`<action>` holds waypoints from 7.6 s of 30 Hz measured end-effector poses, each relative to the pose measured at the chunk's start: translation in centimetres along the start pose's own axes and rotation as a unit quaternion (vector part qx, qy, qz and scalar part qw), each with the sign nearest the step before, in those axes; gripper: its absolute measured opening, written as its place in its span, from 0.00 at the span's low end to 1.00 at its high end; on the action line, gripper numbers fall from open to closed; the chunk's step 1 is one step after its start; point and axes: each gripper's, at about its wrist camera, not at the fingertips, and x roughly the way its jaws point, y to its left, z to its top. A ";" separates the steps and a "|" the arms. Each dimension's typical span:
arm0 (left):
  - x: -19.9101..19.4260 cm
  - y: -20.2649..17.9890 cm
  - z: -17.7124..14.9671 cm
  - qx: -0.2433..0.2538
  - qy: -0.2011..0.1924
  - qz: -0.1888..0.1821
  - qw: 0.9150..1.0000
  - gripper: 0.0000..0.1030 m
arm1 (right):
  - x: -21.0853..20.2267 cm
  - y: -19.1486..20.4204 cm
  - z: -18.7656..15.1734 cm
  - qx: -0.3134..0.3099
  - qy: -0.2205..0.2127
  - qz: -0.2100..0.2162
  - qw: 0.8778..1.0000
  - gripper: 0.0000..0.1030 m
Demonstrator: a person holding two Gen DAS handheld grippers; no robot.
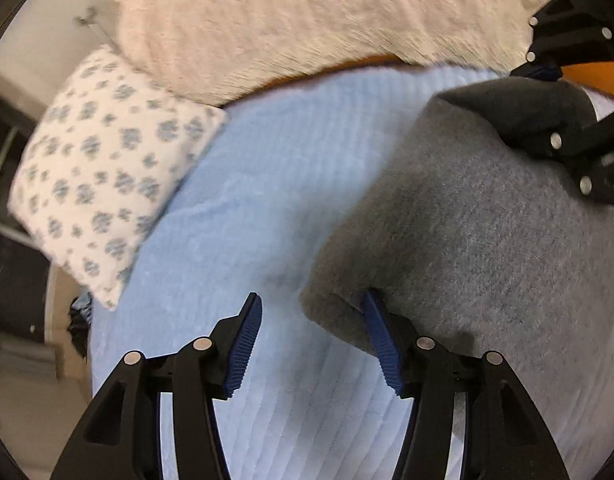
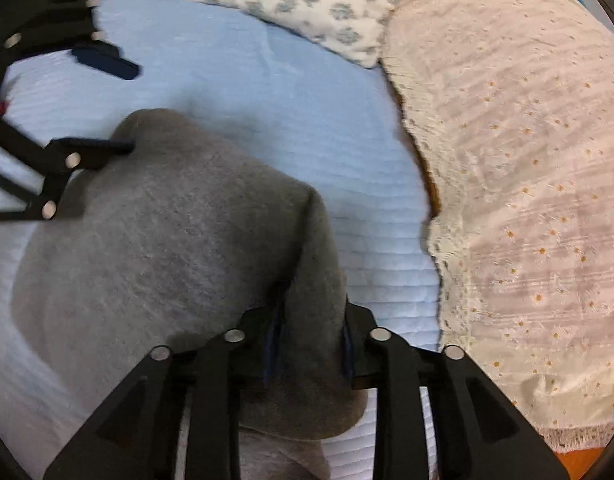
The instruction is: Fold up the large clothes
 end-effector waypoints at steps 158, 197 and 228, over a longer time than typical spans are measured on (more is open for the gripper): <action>10.0 0.5 -14.6 -0.564 -0.052 -0.507 0.650 0.80 | 9.5 -2.8 -15.0 0.583 -0.029 0.530 0.616 0.94; -2.1 6.9 -13.4 -0.515 -0.122 -0.508 0.680 0.33 | 0.0 -3.8 -8.5 0.497 -0.048 0.486 0.717 0.45; -24.5 26.2 -53.3 -0.614 -0.249 -0.331 0.672 0.34 | -18.4 31.4 13.8 0.241 -0.076 0.561 0.788 0.45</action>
